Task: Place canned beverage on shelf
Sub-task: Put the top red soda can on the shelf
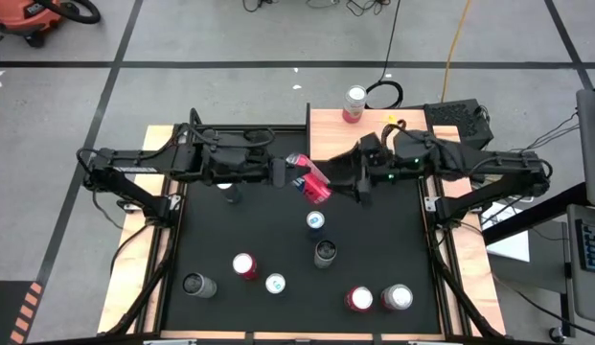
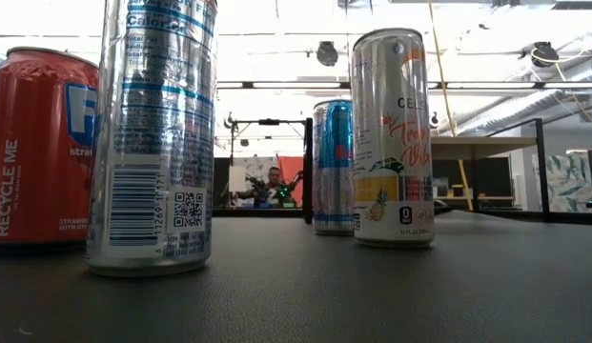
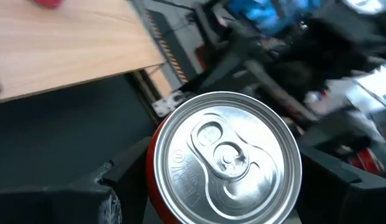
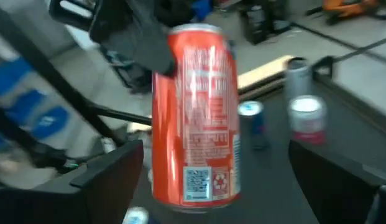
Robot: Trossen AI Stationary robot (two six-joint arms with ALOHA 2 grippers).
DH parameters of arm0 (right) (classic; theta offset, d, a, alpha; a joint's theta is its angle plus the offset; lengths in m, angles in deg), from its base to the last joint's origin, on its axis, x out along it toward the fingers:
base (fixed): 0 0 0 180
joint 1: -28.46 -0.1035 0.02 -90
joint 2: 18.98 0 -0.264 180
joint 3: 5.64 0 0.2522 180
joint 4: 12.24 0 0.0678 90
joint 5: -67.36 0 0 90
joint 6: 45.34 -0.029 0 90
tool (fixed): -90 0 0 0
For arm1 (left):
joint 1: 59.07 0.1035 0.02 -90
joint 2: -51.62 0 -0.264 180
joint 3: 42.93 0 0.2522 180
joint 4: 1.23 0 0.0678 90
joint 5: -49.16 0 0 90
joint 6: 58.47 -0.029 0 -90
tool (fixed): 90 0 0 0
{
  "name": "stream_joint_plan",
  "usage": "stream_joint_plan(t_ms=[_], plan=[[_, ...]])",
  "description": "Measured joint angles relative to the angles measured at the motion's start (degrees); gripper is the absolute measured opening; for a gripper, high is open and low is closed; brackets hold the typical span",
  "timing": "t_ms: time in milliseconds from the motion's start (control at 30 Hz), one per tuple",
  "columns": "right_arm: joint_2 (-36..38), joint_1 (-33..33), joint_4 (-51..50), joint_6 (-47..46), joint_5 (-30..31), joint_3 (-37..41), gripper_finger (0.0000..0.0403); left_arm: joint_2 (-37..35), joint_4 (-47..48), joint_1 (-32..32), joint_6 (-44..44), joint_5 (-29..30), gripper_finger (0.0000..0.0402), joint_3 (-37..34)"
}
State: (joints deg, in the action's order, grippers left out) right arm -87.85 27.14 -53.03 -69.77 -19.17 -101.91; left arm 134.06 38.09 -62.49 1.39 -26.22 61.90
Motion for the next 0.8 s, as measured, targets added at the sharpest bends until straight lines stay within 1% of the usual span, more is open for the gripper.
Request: stream_joint_plan(t_ms=[100, 167, 333, 467, 533, 600, 800], plan=[[-2.0, 0.0, -4.5, 2.5, 1.3, -4.8, 0.0381, 1.5, -0.2, 0.0, 3.9, 3.0, 0.0293, 0.0], [-3.7, 0.0, -7.0, 2.8, 1.3, -7.1, 0.0381, 2.4, 1.0, 0.0, 4.6, 4.1, 0.0293, 0.0], [-8.6, -0.1, -11.6, 3.8, 3.9, -11.9, 0.0382, 5.0, 0.3, 0.0, 6.4, 4.5, 0.0293, 0.0], [-11.7, -0.1, -14.8, 4.6, 3.9, -13.9, 0.0382, 6.0, -0.7, 0.0, 7.6, 4.6, 0.0293, 0.0], [-12.7, -0.1, -15.8, 4.6, 2.2, -14.0, 0.0382, 6.2, -0.4, 0.0, 8.8, 4.7, 0.0293, 0.0], [-13.8, -0.1, -15.7, 4.7, 1.1, -14.1, 0.0382, 6.3, -0.2, 0.0, 8.9, 5.4, 0.0293, 0.0], [-16.4, 0.0, -15.7, 4.8, 1.2, -14.1, 0.038, 6.3, 0.0, 0.0, 8.9, 6.6, 0.0293, 0.0]])
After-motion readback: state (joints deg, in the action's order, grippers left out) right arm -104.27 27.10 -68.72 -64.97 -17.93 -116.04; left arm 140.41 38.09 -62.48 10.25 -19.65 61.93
